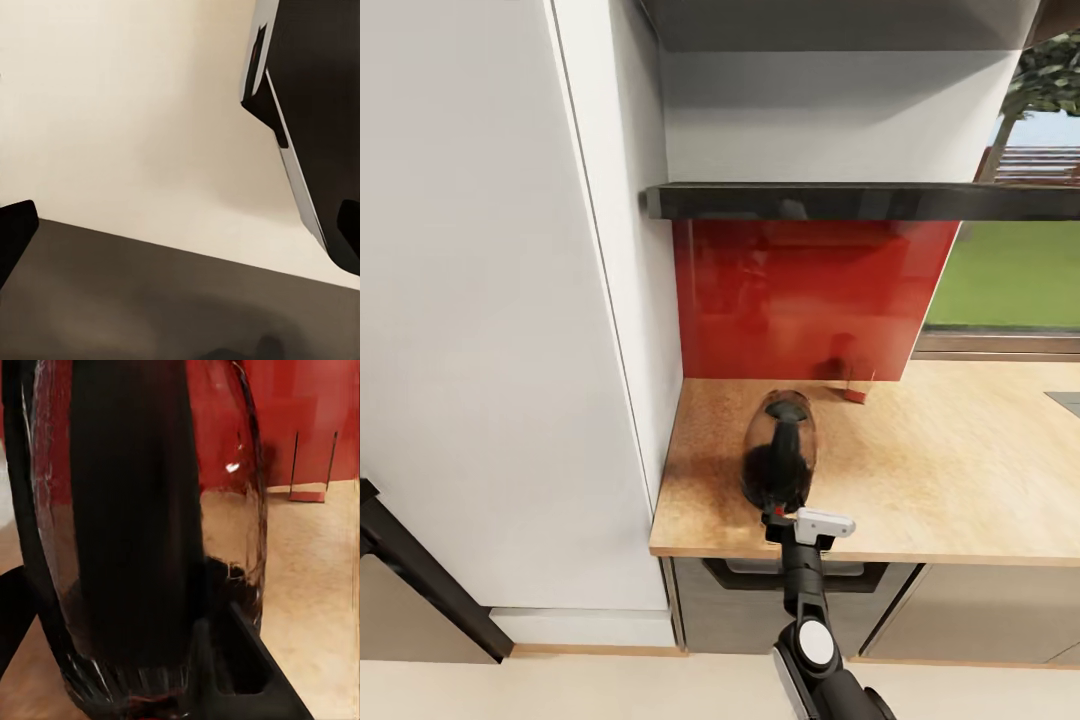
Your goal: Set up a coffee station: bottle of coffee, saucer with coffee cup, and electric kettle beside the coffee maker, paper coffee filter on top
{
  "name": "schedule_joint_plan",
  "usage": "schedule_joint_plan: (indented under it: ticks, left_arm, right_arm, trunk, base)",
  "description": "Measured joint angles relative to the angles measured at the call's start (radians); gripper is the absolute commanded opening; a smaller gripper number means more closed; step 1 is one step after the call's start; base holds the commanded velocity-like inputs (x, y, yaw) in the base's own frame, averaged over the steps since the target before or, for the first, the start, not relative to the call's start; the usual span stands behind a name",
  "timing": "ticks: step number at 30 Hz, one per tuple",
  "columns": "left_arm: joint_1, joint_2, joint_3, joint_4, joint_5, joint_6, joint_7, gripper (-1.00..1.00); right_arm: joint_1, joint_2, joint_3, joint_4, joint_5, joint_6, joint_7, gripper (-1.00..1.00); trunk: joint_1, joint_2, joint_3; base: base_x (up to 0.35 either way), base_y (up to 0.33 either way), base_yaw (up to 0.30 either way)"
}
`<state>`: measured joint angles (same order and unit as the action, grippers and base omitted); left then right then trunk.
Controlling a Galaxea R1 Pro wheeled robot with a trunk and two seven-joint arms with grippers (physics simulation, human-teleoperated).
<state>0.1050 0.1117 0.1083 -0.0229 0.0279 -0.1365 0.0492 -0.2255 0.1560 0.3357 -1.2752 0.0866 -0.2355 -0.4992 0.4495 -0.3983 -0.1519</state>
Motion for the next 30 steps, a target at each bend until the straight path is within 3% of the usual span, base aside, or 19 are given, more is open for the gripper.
schedule_joint_plan:
  ticks: [1, 2, 3, 7, 11, 17, 24, 30]
  left_arm:
    - [0.0, 0.0, 0.0, 0.0, 0.0, 0.0, 0.0, 1.0]
    - [-0.001, -0.001, 0.0, -0.001, 0.0, 0.0, 0.0, 1.0]
    - [-0.001, -0.001, 0.001, -0.001, 0.0, 0.0, -0.001, 1.0]
    - [-0.003, -0.005, 0.002, -0.003, 0.001, 0.001, 0.0, 1.0]
    - [-0.004, -0.002, 0.002, -0.003, 0.0, 0.013, -0.001, 1.0]
    - [-0.006, -0.001, 0.001, -0.004, 0.0, 0.095, -0.002, 1.0]
    - [-0.006, -0.006, -0.001, -0.003, 0.0, 0.1, -0.001, 1.0]
    - [-0.006, -0.006, -0.001, -0.003, 0.0, 0.101, -0.001, 1.0]
  right_arm:
    - [0.0, -0.012, 0.0, -0.015, -0.002, 0.0, 0.001, -1.0]
    - [0.001, -0.042, 0.002, -0.047, -0.014, -0.001, 0.0, -1.0]
    - [0.001, -0.061, 0.0, -0.088, 0.0, -0.003, 0.001, -1.0]
    - [0.001, -0.086, 0.002, -0.19, -0.002, 0.044, 0.002, -1.0]
    - [0.001, -0.093, 0.001, -0.214, -0.007, 0.071, 0.002, -1.0]
    - [0.001, -0.096, 0.002, -0.218, -0.007, 0.075, 0.002, -1.0]
    - [0.002, -0.092, 0.005, -0.223, -0.009, 0.074, -0.002, -1.0]
    - [0.003, -0.092, 0.005, -0.224, -0.009, 0.074, -0.002, -1.0]
  trunk:
    - [0.0, 0.0, 0.0]
    - [0.0, 0.0, 0.0]
    - [0.0, 0.0, 0.0]
    - [0.0, 0.0, 0.0]
    - [0.0, 0.0, 0.0]
    - [0.0, 0.0, 0.0]
    - [0.0, 0.0, 0.0]
    - [0.0, 0.0, 0.0]
  base:
    - [0.0, 0.0, 0.0]
    - [0.0, 0.0, 0.0]
    - [0.0, 0.0, 0.0]
    - [0.0, 0.0, 0.0]
    - [0.0, 0.0, 0.0]
    - [0.0, 0.0, 0.0]
    - [0.021, -0.137, -0.019]
    - [0.086, -0.243, -0.254]
